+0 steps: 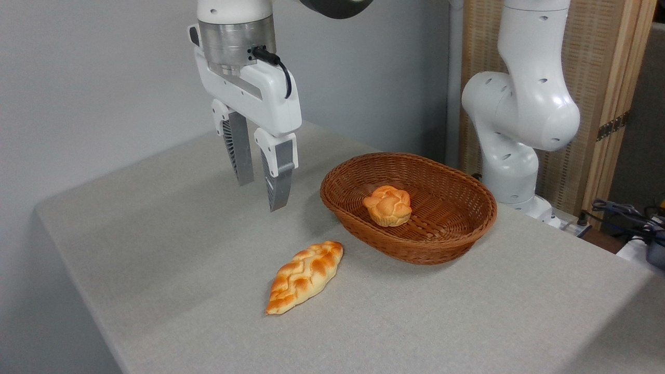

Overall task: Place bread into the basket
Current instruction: 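Lower the open gripper toward the braided bread loaf on the table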

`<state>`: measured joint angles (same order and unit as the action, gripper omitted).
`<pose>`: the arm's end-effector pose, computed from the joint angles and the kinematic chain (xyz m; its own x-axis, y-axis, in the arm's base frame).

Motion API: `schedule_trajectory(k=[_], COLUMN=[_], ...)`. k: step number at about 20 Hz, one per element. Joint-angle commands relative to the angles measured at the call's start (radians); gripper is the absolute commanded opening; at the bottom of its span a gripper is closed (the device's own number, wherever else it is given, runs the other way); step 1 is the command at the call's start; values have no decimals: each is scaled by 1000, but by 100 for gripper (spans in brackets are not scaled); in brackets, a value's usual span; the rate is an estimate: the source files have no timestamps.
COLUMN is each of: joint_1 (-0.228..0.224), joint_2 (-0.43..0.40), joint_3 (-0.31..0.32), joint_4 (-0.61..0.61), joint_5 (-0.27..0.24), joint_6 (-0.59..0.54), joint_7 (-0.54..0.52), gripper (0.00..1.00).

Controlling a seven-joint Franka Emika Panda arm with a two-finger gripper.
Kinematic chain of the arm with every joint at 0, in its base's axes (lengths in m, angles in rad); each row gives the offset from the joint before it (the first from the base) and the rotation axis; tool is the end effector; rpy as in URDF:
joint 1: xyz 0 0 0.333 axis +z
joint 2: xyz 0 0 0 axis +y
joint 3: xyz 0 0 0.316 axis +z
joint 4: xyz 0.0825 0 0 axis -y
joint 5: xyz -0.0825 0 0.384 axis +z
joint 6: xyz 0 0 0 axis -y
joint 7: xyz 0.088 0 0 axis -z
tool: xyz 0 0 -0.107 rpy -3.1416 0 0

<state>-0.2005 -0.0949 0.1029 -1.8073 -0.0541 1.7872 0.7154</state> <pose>0.5371 -0.0550 0.5826 0.6909 -0.7164 0.0972 -0.7197 -0.6943 -0.0007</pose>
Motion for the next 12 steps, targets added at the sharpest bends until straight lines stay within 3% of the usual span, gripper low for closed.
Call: schedule_trajectory(k=[1,12], joint_1=[0,0], joint_2=[26,49], joint_3=[23,23], joint_4=[14,-4], joint_5=[2,-3], joint_6=[-8,-58], joint_7=[-14,-14], gripper=[100,100])
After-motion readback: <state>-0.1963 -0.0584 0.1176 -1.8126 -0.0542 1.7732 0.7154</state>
